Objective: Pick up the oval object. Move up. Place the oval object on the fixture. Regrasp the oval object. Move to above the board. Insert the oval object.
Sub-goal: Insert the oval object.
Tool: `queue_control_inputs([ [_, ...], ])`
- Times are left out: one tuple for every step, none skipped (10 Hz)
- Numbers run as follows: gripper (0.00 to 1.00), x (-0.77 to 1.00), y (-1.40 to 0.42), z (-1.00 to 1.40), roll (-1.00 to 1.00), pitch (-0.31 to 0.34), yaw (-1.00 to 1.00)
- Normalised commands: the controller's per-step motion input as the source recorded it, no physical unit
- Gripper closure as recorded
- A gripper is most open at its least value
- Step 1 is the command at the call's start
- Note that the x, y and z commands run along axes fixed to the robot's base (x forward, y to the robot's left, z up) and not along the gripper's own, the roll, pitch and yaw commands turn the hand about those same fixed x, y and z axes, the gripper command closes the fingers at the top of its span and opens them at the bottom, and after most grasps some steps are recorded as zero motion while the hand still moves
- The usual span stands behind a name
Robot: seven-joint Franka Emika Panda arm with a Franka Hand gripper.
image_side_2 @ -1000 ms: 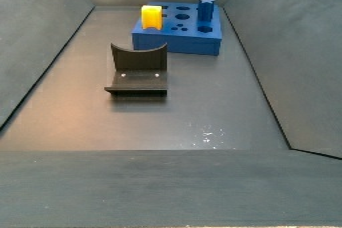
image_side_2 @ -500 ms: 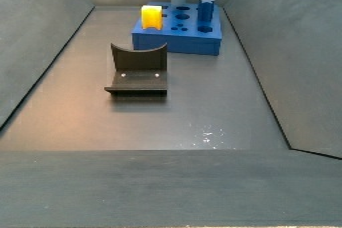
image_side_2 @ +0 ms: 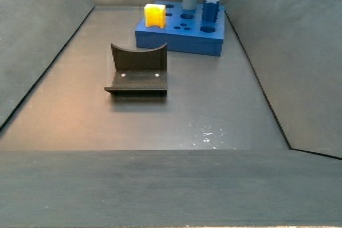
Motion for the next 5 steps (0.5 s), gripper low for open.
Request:
queue_control_inputs([
  [1.0,0.39,-0.05,-0.71,-0.1,0.0,-0.45],
  [1.0,0.45,0.0,-0.81,-0.09,0.03,-0.55],
  [1.0,0.44,0.08,-0.41,-0.28,0.0,-0.37],
  [1.0,0.24,0.1,-0.25,-0.25,0.0,-0.25],
  [1.0,0.0,0.0,0.0,0.0,0.0,0.0],
])
